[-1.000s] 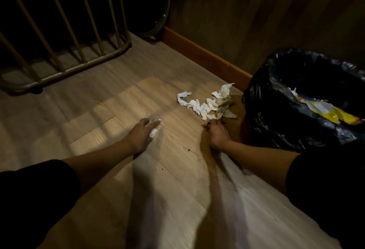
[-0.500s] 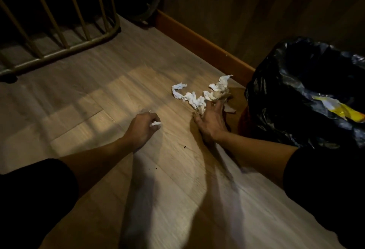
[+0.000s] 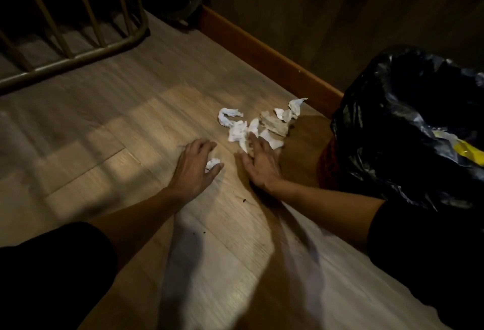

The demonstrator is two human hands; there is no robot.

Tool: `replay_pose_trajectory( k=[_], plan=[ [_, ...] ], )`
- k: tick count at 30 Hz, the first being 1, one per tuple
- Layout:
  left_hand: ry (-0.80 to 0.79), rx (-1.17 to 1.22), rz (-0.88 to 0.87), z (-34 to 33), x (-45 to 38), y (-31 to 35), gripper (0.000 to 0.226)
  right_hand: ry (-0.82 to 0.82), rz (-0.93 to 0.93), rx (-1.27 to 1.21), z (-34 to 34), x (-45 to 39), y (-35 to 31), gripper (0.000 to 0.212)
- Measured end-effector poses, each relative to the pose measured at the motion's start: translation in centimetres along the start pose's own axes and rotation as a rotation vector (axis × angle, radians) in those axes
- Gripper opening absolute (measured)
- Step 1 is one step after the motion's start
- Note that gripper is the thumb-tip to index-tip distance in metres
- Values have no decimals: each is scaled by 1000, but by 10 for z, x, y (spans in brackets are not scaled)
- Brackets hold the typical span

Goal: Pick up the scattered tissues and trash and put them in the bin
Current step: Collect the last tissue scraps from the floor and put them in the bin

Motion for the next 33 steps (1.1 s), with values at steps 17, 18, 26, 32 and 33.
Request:
replay_pose_trajectory(
  k=[17, 18, 26, 32, 33],
  plan=[
    [40, 38, 12, -9, 6, -6, 80, 168, -487, -151, 28, -136, 45, 72],
    [43, 43, 7, -9, 6, -6, 80, 147, -471, -121, 26, -135, 45, 73],
    [42, 46, 17, -8, 5, -5, 80, 121, -96, -7, 13, -88, 7, 70],
    [22, 72, 139, 1, -18, -11, 62, 48, 234, 0, 5, -28, -29, 45],
    [27, 46, 139, 4, -30, -12, 57, 38, 276, -12, 4, -18, -33, 41]
  ],
)
Point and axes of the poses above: each hand's wrist, its own x-axis away from the middle knuckle, its own z-axis out of the back of the hand, y = z × x, the point moved 3 cm from there along -x, towards the middle knuckle, and after that the axes turned 4 degrees about y, right-handed, at the moved point
